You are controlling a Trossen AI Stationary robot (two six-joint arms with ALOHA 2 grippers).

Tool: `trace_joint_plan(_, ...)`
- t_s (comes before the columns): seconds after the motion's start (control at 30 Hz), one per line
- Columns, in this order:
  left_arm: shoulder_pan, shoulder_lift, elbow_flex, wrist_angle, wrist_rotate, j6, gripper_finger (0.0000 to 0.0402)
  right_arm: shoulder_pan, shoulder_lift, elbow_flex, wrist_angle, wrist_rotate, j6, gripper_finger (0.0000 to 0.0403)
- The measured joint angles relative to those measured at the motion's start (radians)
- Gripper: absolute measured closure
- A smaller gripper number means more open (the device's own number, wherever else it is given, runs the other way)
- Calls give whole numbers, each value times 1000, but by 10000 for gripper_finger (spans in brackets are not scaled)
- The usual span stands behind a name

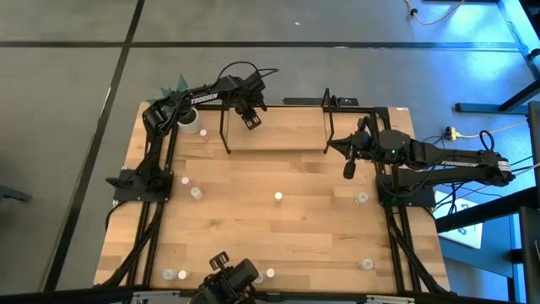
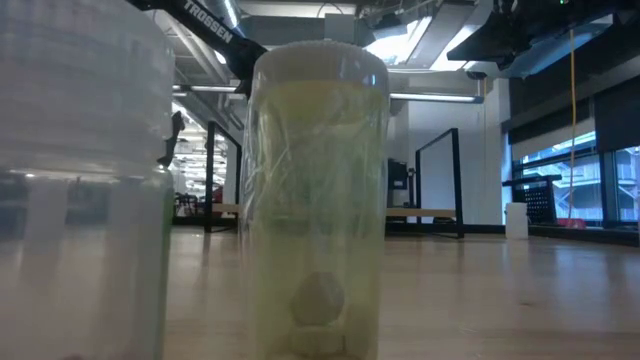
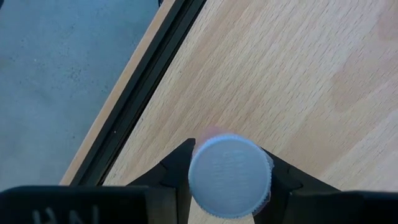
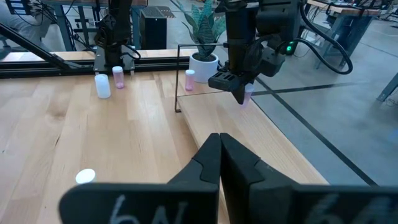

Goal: Pick and place medicine bottles onto shelf by color
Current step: Put the bottom right pink pill bottle on the shelf

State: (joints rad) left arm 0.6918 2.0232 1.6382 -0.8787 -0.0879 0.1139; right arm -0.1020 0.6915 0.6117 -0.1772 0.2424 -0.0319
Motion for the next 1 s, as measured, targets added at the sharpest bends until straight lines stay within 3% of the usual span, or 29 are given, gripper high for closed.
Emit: trace_joint_plan(1.0, -1, 27, 0, 1, 5, 0, 287, 0, 0, 0, 0, 0, 0, 397)
